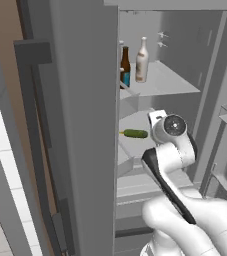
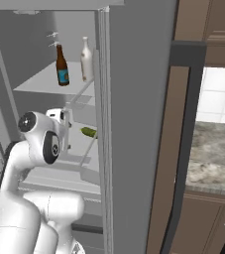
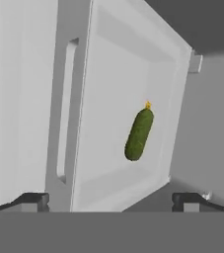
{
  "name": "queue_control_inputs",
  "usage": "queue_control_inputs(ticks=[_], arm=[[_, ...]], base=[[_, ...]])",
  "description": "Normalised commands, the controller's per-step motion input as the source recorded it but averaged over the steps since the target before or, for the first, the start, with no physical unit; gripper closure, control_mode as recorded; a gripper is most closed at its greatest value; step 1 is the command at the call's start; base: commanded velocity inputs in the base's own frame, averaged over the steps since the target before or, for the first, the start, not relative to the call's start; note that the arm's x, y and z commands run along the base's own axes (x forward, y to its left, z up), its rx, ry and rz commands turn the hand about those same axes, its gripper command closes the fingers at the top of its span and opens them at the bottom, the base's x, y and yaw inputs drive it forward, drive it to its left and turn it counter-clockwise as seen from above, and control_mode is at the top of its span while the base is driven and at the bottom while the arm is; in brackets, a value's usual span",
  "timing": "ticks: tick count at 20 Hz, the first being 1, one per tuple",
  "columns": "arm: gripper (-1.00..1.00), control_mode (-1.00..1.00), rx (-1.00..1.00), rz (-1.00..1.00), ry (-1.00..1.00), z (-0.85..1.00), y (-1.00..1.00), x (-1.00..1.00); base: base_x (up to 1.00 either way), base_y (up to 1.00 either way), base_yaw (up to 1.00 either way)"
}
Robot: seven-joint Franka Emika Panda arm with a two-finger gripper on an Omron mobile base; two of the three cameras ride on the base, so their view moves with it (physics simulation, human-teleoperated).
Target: Place the liquor and beer on the top shelf of the fridge to keep them out of children's reach, and place the cucumber on lower shelves for easy access.
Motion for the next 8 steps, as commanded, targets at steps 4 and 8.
queue_control_inputs(ticks=[4, 8], arm=[[-1.00, -1.00, -0.08, 0.04, 0.09, 0.04, 0.00, -1.00], [-1.00, -1.00, -0.01, 0.02, -0.02, 0.00, 0.00, -1.00]], base=[[0.00, 0.00, 0.00], [0.00, 0.00, 0.00]])
